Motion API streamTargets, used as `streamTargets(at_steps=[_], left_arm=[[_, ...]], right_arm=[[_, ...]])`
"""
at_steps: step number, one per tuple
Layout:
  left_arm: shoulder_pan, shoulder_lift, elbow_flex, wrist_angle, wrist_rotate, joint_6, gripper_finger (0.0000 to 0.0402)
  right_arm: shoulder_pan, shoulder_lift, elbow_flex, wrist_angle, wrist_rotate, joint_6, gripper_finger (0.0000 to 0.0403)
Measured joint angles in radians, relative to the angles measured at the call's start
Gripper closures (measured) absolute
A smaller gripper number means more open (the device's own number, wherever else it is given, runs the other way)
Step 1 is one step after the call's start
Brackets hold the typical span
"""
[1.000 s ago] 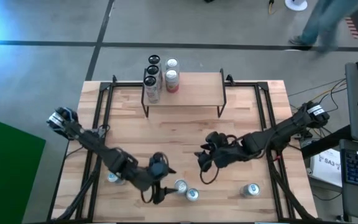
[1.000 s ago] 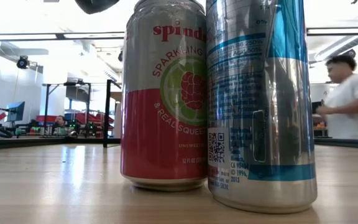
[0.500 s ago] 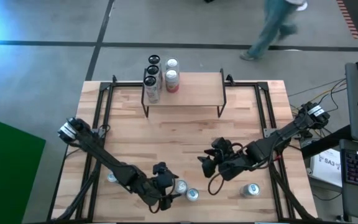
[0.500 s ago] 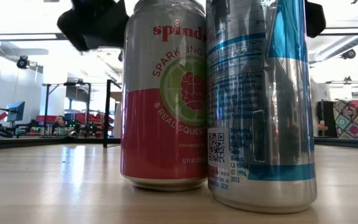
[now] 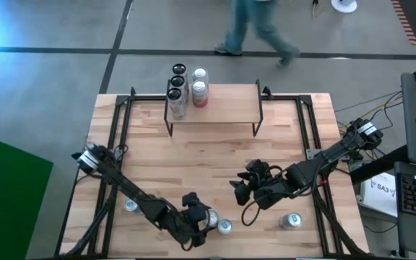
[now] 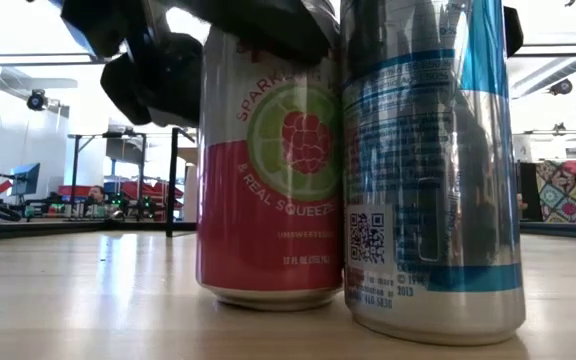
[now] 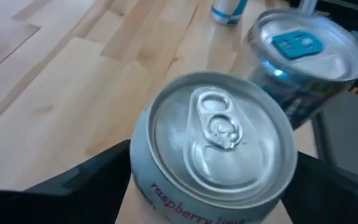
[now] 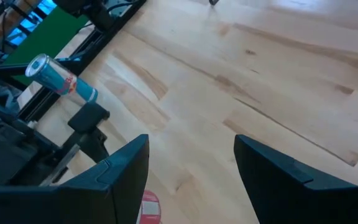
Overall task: Place canned beverage on shelf
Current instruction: Put the pink-white soda can on the shelf aligned with the other pink-white soda cans
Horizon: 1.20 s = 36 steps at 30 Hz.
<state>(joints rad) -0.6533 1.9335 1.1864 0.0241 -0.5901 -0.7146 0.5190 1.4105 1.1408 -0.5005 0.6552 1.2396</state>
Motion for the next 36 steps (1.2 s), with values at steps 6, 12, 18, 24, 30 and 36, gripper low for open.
streamTargets(at_steps=[6, 12, 18, 24, 30, 36], left_arm=[[0.004, 0.018, 0.027, -0.011, -0.021, 0.024, 0.0094], [0.026, 0.005, 0.029, -0.041, -0.025, 0.047, 0.0101], [0.082, -0.100, 0.029, -0.179, -0.026, 0.119, 0.0101], [0.192, -0.253, 0.029, -0.360, -0.005, 0.254, 0.0101], [0.399, -0.405, 0.017, -0.401, 0.179, 0.427, 0.0101], [0.661, -0.511, 0.015, -0.401, 0.420, 0.586, 0.0101]], right_arm=[[0.000, 0.000, 0.000, -0.006, 0.001, 0.000, 0.0177], [0.000, -0.004, 0.000, -0.047, 0.002, 0.017, 0.0177], [0.000, -0.022, 0.000, -0.081, 0.010, 0.017, 0.0177], [0.000, -0.071, 0.000, -0.092, 0.074, -0.027, 0.0177], [-0.012, -0.137, 0.000, -0.098, 0.162, -0.116, 0.0177], [-0.069, -0.163, 0.000, -0.095, 0.160, -0.262, 0.0177]])
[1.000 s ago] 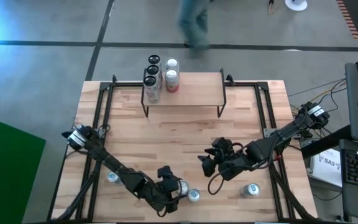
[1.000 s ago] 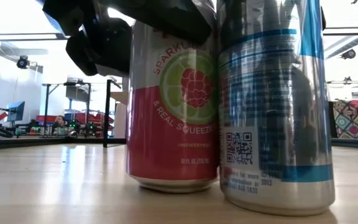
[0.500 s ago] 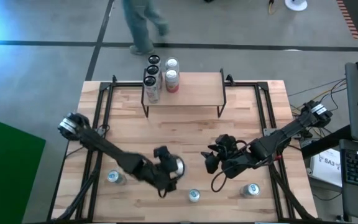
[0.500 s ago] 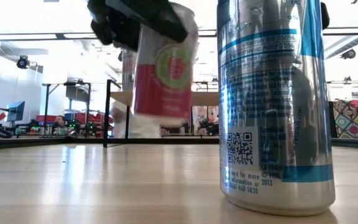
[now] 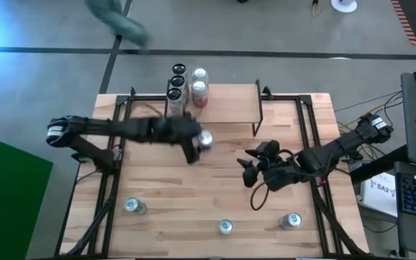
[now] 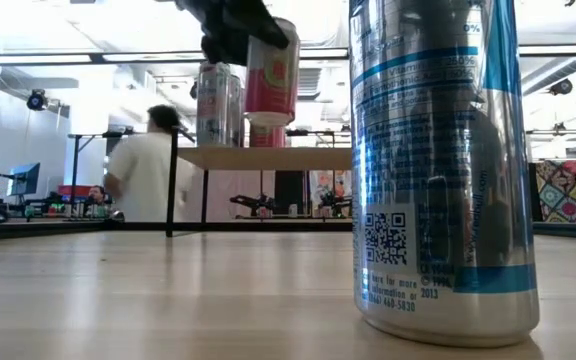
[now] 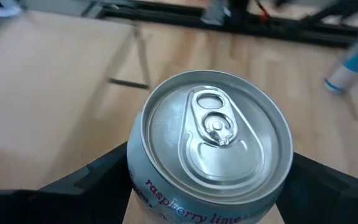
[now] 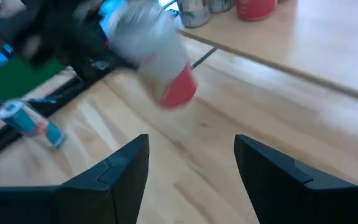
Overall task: Place canned beverage on shelf
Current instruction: Put the pink-white soda can on the shelf aligned with the other pink-white soda cans
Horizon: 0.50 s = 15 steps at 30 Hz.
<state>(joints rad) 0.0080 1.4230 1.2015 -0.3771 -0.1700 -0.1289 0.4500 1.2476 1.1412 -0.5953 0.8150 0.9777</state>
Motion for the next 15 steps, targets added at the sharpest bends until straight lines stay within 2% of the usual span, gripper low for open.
streamTargets(at_steps=[3, 8, 15], left_arm=[[0.111, -0.031, 0.000, 0.000, 0.071, 0.045, 0.0101], [0.224, -0.048, 0.000, 0.003, 0.167, 0.100, 0.0101], [0.248, -0.003, 0.038, 0.001, 0.320, 0.219, 0.0101]], right_arm=[[-0.045, 0.000, -0.001, 0.002, -0.015, -0.084, 0.0177], [-0.211, 0.001, -0.032, 0.029, -0.183, -0.219, 0.0177], [-0.484, -0.017, -0.121, 0.485, -0.623, -0.482, 0.0177]])
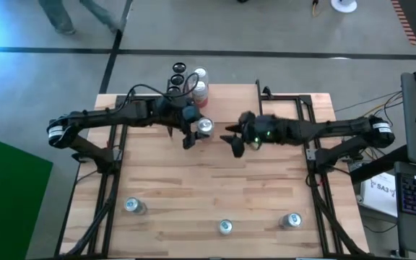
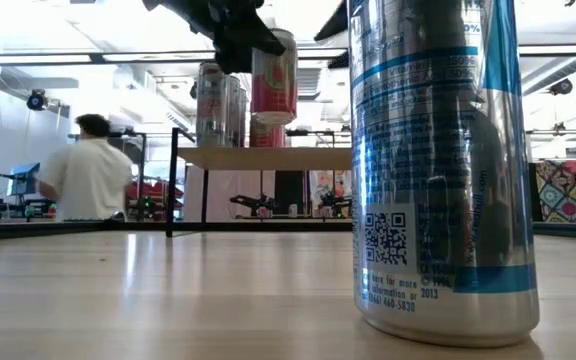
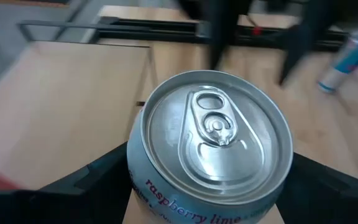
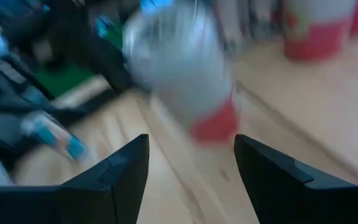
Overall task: Place canned beverage on shelf
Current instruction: Put the pink-white soda can on the shelf aligned with the other pink-white soda cans
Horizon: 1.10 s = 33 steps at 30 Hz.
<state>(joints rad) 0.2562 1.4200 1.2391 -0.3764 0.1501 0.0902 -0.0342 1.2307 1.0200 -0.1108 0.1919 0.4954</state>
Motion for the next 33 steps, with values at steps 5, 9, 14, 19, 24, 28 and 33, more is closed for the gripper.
streamTargets(at_steps=[5, 9, 14, 19, 24, 28, 33], left_arm=[[0.001, 0.013, 0.046, -0.017, 0.073, 0.003, 0.0101], [-0.015, 0.016, 0.081, -0.033, 0.077, -0.021, 0.0101], [-0.038, 0.018, 0.086, -0.038, 0.082, -0.021, 0.0100], [-0.053, 0.018, 0.076, -0.035, 0.077, -0.024, 0.0099], [-0.093, 0.020, 0.074, -0.018, 0.080, -0.033, 0.0099], [-0.155, 0.039, 0.053, -0.019, 0.070, -0.063, 0.0099], [-0.235, 0.071, -0.017, 0.033, 0.019, -0.115, 0.0098]], right_arm=[[-0.066, -0.012, 0.010, 0.090, -0.091, -0.113, 0.0170], [-0.048, -0.011, 0.050, 0.089, -0.113, -0.209, 0.0140], [-0.019, 0.001, 0.088, 0.086, -0.118, -0.291, 0.0085], [-0.005, 0.011, 0.107, 0.091, -0.114, -0.332, 0.0050], [-0.001, 0.038, 0.109, 0.068, -0.116, -0.332, 0.0046], [0.015, 0.038, 0.112, 0.054, -0.121, -0.302, 0.0046], [0.045, 0.016, 0.112, -0.089, -0.112, -0.218, 0.0048]])
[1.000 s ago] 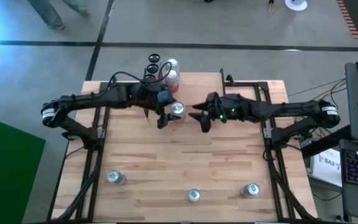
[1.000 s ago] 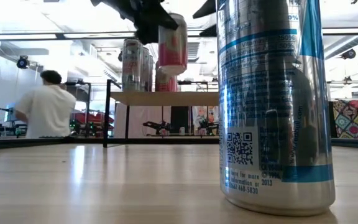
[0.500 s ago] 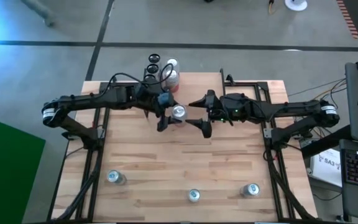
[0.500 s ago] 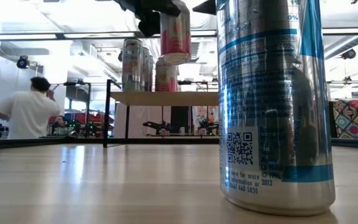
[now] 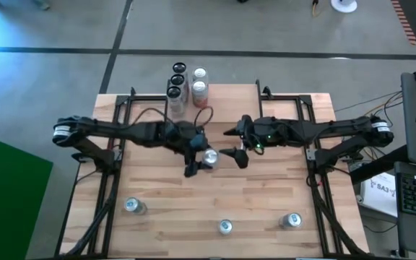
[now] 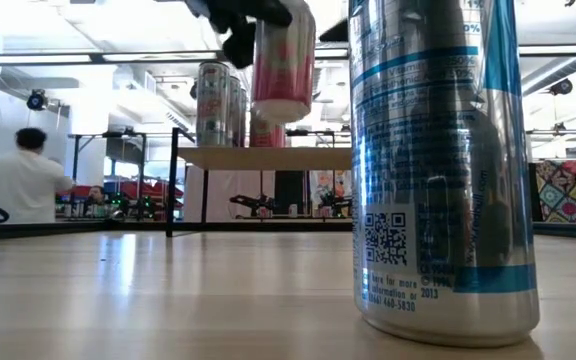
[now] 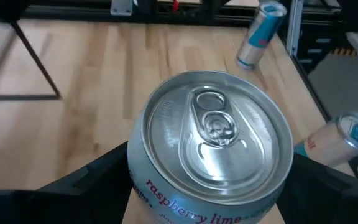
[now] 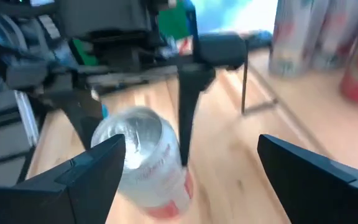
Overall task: Place canned beverage on shelf
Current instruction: Put the pink-white soda can on the shelf aligned with the other pink-white soda cans
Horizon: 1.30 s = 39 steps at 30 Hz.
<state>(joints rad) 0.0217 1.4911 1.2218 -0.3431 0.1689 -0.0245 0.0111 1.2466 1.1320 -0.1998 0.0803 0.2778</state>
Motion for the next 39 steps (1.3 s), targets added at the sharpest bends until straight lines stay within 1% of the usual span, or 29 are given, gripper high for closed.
streamTargets(at_steps=[3, 6, 10, 13, 16, 21, 25, 28, 29, 31, 35, 37, 39], left_arm=[[-0.031, 0.011, -0.100, 0.159, -0.016, -0.072, 0.0098], [-0.063, 0.025, -0.205, 0.302, -0.074, -0.113, 0.0098], [-0.093, 0.052, -0.312, 0.429, -0.101, -0.113, 0.0098], [-0.109, 0.076, -0.369, 0.482, -0.101, -0.114, 0.0098], [-0.119, 0.101, -0.396, 0.497, -0.100, -0.114, 0.0098], [-0.119, 0.162, -0.394, 0.523, -0.108, -0.133, 0.0092], [-0.119, 0.212, -0.367, 0.528, -0.114, -0.179, 0.0061], [-0.120, 0.230, -0.353, 0.472, -0.101, -0.200, 0.0026], [-0.120, 0.221, -0.343, 0.474, -0.101, -0.199, 0.0016], [-0.120, 0.188, -0.328, 0.480, -0.101, -0.199, 0.0007], [-0.119, 0.121, -0.320, 0.379, -0.131, -0.199, 0.0017], [-0.119, 0.064, -0.318, 0.357, -0.150, -0.199, 0.0019], [-0.120, 0.002, -0.315, 0.307, -0.174, -0.199, 0.0019]], right_arm=[[0.030, -0.003, -0.003, -0.059, 0.000, 0.049, 0.0055], [0.066, 0.000, -0.018, -0.079, -0.001, 0.078, 0.0063], [0.105, 0.022, -0.048, -0.079, 0.033, 0.122, 0.0064], [0.123, 0.066, -0.061, -0.080, 0.034, 0.133, 0.0064], [0.137, 0.119, -0.061, -0.064, 0.029, 0.141, 0.0065], [0.149, 0.199, -0.047, -0.046, 0.016, 0.142, 0.0064], [0.151, 0.234, -0.029, -0.042, 0.016, 0.142, 0.0064], [0.151, 0.251, -0.024, -0.042, 0.014, 0.141, 0.0064], [0.151, 0.258, -0.024, -0.038, 0.015, 0.135, 0.0064], [0.151, 0.264, -0.025, -0.033, 0.016, 0.112, 0.0064], [0.150, 0.278, -0.029, 0.012, 0.016, 0.068, 0.0064], [0.150, 0.286, -0.032, 0.004, 0.016, 0.042, 0.0061], [0.150, 0.309, -0.030, 0.045, 0.008, 0.022, 0.0052]])
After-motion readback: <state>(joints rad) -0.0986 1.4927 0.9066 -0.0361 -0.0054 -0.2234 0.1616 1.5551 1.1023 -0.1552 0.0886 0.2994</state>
